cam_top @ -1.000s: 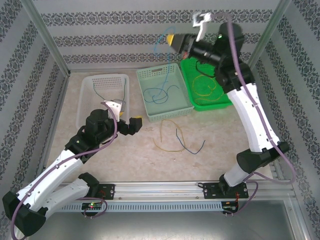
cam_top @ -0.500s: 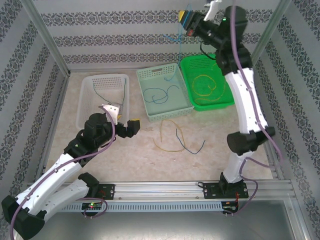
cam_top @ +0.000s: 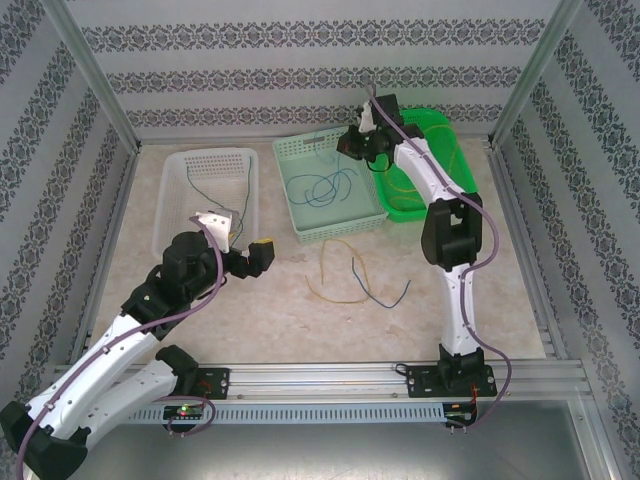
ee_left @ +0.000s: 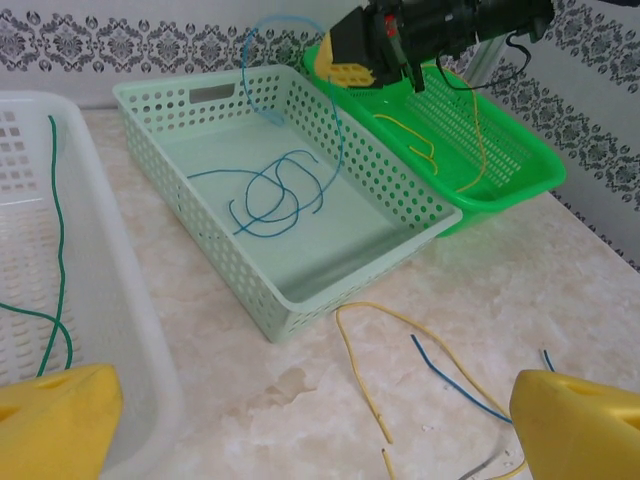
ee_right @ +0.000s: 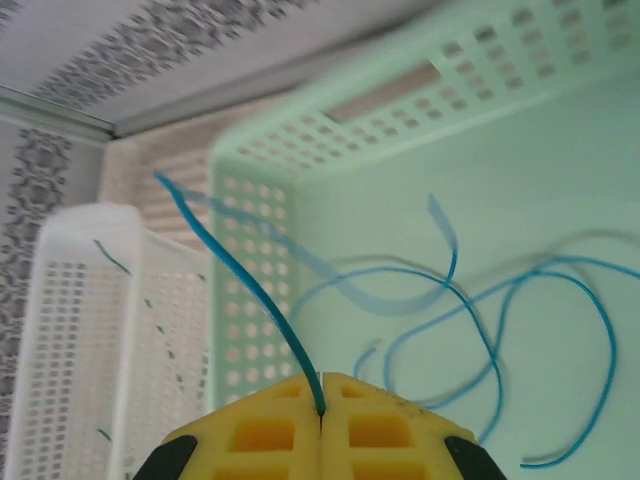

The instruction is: Untangle the cables

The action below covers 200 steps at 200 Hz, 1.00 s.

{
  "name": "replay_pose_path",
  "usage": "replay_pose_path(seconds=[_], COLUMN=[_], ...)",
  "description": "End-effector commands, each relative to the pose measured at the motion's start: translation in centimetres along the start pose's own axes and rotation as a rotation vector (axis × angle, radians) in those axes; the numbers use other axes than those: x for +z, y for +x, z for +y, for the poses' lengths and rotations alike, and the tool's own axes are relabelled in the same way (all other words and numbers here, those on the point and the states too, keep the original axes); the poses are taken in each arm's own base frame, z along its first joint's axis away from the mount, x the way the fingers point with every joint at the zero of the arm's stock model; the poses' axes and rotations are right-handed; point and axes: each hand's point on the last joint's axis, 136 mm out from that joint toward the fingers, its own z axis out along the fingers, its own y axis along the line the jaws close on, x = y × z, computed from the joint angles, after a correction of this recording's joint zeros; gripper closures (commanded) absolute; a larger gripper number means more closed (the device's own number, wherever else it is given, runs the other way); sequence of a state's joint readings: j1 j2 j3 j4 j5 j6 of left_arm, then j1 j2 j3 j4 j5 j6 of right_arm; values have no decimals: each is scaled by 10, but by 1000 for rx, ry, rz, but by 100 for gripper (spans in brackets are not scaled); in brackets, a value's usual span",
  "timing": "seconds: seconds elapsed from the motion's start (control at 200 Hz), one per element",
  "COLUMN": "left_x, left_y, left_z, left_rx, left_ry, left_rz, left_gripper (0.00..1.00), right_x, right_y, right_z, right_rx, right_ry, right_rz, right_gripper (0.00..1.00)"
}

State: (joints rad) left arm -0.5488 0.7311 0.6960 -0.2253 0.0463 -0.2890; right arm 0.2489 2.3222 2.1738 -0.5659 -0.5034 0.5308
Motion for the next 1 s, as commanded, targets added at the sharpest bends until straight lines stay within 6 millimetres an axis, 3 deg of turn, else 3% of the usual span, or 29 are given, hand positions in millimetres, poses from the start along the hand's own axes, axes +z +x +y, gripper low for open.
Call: replay_pose_path(seconds=[0.0, 0.045, 0.095, 0.265, 0.44, 0.595, 0.714, 0.994], left_x=[3, 5, 6, 9, 16, 32, 45, 69], left_y=[6, 7, 7, 11, 20, 47, 76, 126], left_z=[3, 3, 3, 3, 0, -8, -17, -43], left_rx=[11, 10, 7, -10, -18, -103, -205, -338], left_ry=[-18, -19, -17, -20, -2, 51, 72, 97], left_rz=[17, 25, 31, 49, 93, 187, 258, 348], left_gripper=[0, 0, 0, 0, 0, 0, 0, 0], right_x=[10, 14, 16, -1, -55, -95, -115, -146], right_y=[22, 26, 27, 15, -3, 10, 31, 77], right_z=[-18, -26, -31, -11, 38, 65, 67, 40], right_rx=[-20, -22, -29, -122, -208, -250, -270, -268], right_ry=[98, 129, 145, 138, 72, 25, 15, 60], right_rz=[75, 88, 91, 58, -34, -63, -60, -113], right_gripper=[98, 87, 61, 36, 32, 30, 30, 30])
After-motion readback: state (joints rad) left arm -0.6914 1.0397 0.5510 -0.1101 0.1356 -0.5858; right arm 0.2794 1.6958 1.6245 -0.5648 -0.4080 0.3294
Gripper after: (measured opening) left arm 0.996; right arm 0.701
